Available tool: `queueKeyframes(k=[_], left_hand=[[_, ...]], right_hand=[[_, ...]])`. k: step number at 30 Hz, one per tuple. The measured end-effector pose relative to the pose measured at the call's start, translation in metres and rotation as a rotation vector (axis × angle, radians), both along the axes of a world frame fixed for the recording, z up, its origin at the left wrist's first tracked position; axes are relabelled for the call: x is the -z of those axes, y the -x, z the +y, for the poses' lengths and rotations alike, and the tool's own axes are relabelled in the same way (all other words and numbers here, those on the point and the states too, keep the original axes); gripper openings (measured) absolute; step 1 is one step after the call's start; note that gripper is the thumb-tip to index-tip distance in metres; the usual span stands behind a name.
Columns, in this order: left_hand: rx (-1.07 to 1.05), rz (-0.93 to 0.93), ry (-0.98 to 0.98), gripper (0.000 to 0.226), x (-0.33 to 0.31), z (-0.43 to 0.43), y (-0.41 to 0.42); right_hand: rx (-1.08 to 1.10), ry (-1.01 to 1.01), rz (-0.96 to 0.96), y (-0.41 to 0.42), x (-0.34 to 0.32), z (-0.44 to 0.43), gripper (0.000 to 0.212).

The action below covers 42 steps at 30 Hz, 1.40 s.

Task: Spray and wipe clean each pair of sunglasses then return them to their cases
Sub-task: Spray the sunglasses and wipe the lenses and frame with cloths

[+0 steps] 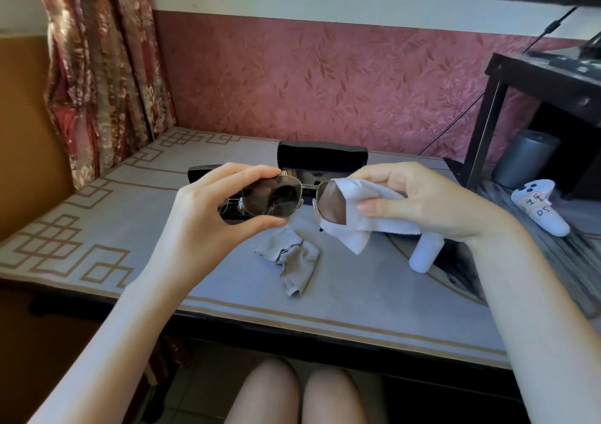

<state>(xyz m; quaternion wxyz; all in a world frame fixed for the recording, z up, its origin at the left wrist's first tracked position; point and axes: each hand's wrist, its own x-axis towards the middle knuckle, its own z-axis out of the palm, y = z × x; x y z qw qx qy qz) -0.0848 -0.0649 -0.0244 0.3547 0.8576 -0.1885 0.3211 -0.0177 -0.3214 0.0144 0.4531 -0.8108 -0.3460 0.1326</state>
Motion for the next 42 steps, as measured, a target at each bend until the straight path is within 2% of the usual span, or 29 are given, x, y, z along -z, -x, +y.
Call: queueKeyframes(k=[5,8,12,13,15,16,22,25,30,35,37,42], left_hand=[[0.017,-0.004,-0.033,0.053,0.003,-0.004,0.000],[0.039,0.005,-0.041,0.052,0.004,-0.007,0.000],[0.021,0.007,-0.032,0.051,0.001,-0.006,0.001],[0.016,0.007,-0.030,0.051,0.000,-0.005,0.001],[0.011,0.008,-0.025,0.051,-0.002,-0.004,0.001],[0.009,0.009,-0.024,0.051,-0.002,-0.003,0.001],[-0.002,0.008,-0.012,0.050,0.000,-0.002,0.002],[0.009,0.009,-0.019,0.053,0.001,-0.005,0.002],[0.024,0.024,-0.031,0.052,0.002,-0.010,0.002],[0.016,0.032,-0.023,0.052,0.001,-0.010,0.004],[0.009,0.038,-0.015,0.051,0.001,-0.009,0.004],[0.009,0.044,0.003,0.050,-0.002,-0.007,0.004]], right_hand=[[0.041,0.055,0.025,0.004,0.003,0.008,0.023],[0.073,0.084,-0.043,0.008,0.004,0.021,0.024],[0.124,-0.014,-0.093,0.009,0.003,0.029,0.055],[0.115,-0.032,-0.087,0.008,0.002,0.029,0.052],[0.089,-0.045,-0.085,0.007,-0.001,0.024,0.025],[0.067,-0.038,-0.085,0.007,-0.002,0.021,0.019],[-0.052,-0.013,0.038,0.006,0.000,0.001,0.026],[0.009,-0.028,0.068,0.008,0.004,0.008,0.022],[0.116,0.032,-0.049,0.012,0.003,0.028,0.018],[0.188,-0.061,-0.085,0.013,-0.001,0.034,0.028],[0.183,-0.040,-0.098,0.010,0.001,0.030,0.040],[0.086,-0.018,-0.038,0.008,-0.001,0.009,0.021]])
